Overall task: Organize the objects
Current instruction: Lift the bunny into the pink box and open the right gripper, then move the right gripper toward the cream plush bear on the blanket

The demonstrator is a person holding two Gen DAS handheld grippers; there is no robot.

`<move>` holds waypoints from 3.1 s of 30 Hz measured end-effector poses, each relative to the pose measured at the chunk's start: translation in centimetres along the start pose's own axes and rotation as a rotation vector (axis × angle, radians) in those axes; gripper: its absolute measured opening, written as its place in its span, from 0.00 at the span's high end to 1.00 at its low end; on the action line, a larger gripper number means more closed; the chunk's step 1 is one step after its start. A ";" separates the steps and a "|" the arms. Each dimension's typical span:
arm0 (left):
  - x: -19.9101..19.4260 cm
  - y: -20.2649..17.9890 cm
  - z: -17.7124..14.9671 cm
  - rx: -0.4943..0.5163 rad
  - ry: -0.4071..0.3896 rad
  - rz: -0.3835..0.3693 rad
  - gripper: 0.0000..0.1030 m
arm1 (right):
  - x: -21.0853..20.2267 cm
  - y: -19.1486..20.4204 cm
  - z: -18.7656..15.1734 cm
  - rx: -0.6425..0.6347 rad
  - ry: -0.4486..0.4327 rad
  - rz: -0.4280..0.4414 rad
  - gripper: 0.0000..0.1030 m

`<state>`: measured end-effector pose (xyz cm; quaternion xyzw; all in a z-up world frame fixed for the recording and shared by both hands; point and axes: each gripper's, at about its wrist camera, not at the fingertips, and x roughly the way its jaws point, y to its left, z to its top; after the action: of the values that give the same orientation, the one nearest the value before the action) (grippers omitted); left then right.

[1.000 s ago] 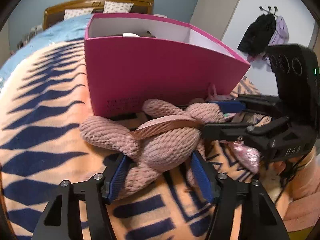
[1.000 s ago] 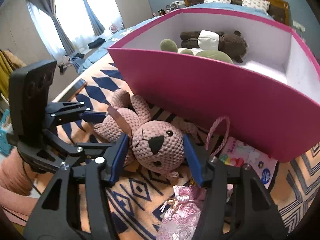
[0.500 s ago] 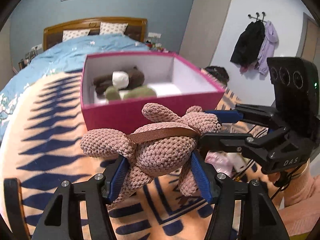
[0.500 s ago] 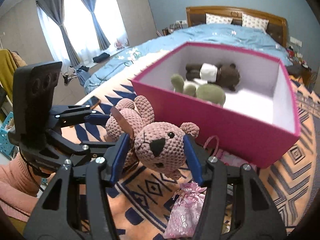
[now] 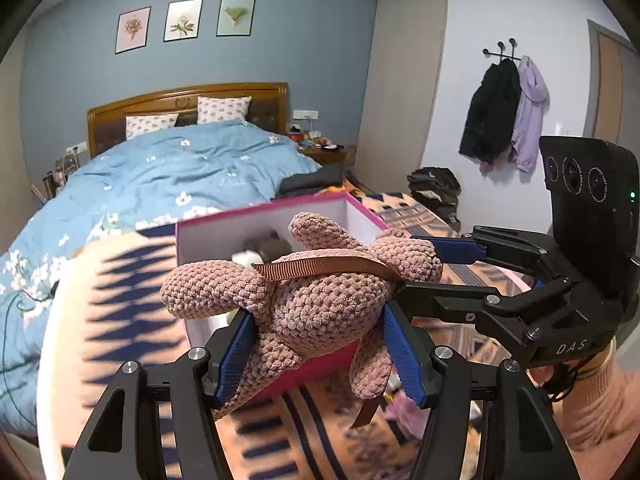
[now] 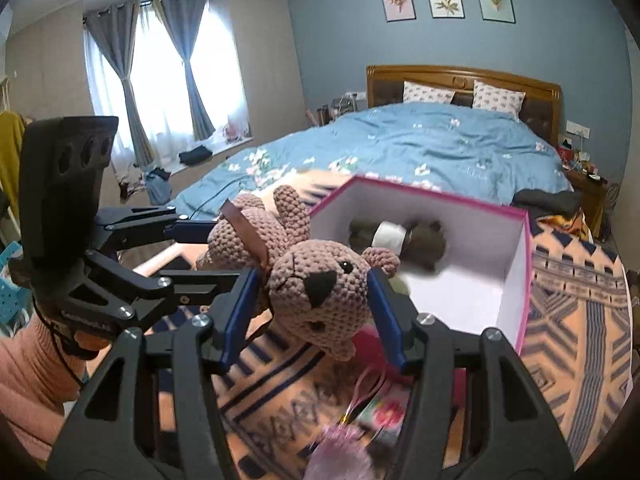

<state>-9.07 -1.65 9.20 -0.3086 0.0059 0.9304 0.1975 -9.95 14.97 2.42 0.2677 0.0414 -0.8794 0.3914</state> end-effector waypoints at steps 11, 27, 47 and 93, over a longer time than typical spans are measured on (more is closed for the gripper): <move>7.1 4.0 3.1 -0.069 0.078 0.010 0.38 | 5.0 -5.4 4.0 0.077 0.009 -0.002 0.43; 13.4 6.2 1.7 -0.092 0.209 0.125 0.36 | 12.1 -9.7 3.5 0.244 0.135 0.029 0.42; 10.6 4.0 -1.7 -0.031 0.224 0.060 0.36 | 9.3 -10.7 -0.3 0.283 0.167 0.029 0.36; 3.0 -11.0 -12.6 0.195 0.231 -0.269 0.29 | -6.6 -5.6 -19.0 0.313 0.220 0.109 0.29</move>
<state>0.03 7.89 -1.51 -0.3905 0.0774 0.8492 0.3469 -1.95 28.62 -11.25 0.4215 -0.0681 -0.8182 0.3850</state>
